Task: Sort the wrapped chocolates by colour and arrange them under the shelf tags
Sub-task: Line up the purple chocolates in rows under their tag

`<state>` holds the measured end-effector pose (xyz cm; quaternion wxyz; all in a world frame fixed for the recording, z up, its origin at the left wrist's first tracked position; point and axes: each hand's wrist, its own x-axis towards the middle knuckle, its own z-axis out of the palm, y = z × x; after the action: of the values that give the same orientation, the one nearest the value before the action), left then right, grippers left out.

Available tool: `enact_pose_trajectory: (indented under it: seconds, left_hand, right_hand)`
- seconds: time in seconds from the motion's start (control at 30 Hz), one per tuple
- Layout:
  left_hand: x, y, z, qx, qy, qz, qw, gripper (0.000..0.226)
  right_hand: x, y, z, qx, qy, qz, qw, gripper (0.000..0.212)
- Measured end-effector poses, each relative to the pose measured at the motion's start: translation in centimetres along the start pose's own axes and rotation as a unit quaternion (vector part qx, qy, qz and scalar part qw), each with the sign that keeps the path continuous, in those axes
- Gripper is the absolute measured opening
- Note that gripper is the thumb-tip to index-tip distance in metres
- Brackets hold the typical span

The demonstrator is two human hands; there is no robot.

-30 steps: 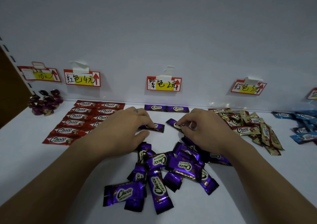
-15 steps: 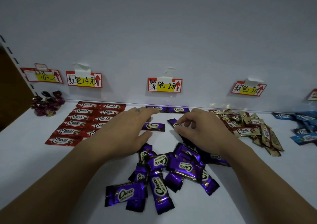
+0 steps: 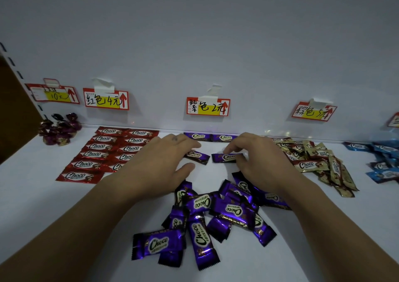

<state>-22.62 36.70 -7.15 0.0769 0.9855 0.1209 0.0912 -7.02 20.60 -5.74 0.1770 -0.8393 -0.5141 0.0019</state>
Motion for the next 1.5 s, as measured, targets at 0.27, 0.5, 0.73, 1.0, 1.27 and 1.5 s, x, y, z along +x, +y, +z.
enact_pose_trajectory:
  seconds: [0.27,0.5,0.73,1.0,1.27,1.5]
  left_hand:
    - [0.4,0.5,0.8,0.030,-0.023,-0.002,0.999,0.046]
    - [0.4,0.5,1.0,0.020,-0.017,-0.013,1.000,0.047]
    - [0.5,0.9,1.2,0.016,-0.020,-0.022,0.999,0.051]
    - [0.7,0.7,1.3,0.015,-0.020,-0.029,0.999,0.051]
    - [0.8,0.2,1.7,0.008,-0.022,-0.028,0.999,0.054]
    - [-0.2,0.2,-0.1,-0.041,0.032,-0.003,0.999,0.039]
  right_hand:
    - [-0.6,-0.9,0.3,-0.032,-0.036,-0.030,0.998,0.035]
    - [-0.5,-1.0,0.5,-0.045,-0.035,-0.014,0.998,0.046]
    - [-0.2,-0.5,1.4,-0.058,-0.029,-0.005,0.998,0.058]
    - [-0.1,-0.3,1.7,-0.030,-0.025,0.011,0.999,0.066]
    - [-0.3,-0.5,1.6,-0.031,-0.035,0.008,0.999,0.055]
    - [-1.3,0.0,-1.4,0.002,-0.005,-0.014,1.000,0.025]
